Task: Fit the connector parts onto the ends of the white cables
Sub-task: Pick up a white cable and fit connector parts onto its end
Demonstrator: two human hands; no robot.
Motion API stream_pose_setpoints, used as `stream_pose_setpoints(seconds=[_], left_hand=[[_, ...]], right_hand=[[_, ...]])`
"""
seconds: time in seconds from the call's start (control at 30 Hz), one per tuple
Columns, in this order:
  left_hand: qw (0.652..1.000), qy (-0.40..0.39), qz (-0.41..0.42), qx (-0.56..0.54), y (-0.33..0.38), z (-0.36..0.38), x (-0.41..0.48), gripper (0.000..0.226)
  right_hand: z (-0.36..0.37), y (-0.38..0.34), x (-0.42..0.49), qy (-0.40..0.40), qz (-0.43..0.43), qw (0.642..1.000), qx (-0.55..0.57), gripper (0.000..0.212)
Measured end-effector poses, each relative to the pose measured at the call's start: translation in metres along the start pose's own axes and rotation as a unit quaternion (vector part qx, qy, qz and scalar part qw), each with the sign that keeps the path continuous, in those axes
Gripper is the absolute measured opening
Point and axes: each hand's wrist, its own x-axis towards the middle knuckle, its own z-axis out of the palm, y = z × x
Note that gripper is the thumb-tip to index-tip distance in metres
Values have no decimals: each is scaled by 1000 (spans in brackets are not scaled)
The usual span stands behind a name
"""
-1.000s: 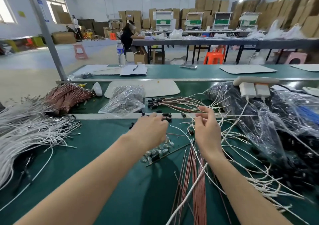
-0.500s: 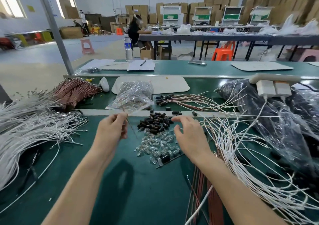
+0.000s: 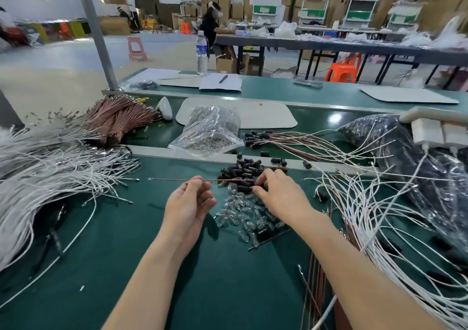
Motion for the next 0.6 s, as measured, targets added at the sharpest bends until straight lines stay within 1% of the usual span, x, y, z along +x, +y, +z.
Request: stream_pose_setpoints(seconds=[0.17, 0.2, 0.3, 0.37, 0.43, 0.5, 0.6], left_hand=[[1000, -3, 4, 0, -1, -1, -1, 12], [1000, -6, 5, 2, -1, -2, -2, 13], [1000, -7, 17, 3, 1, 0, -6, 13], [998, -5, 62, 29, 1, 1, -13, 13], [983, -19, 149, 108, -1, 3, -21, 11], [962, -47, 214, 161, -4, 8, -31, 9], [949, -77, 240, 188, -10, 17, -40, 9]], right_hand=[[-5, -5, -2, 21, -22, 999, 23, 8], [-6, -6, -4, 26, -24, 999, 35, 9], [-8, -3, -13, 55, -27, 992, 113, 27], [-11, 4, -26, 99, -31, 975, 195, 28], [-11, 18, -43, 124, -33, 953, 275, 22], [-6, 31, -61, 108, -34, 932, 344, 19], [4, 43, -74, 89, -36, 899, 426, 23]])
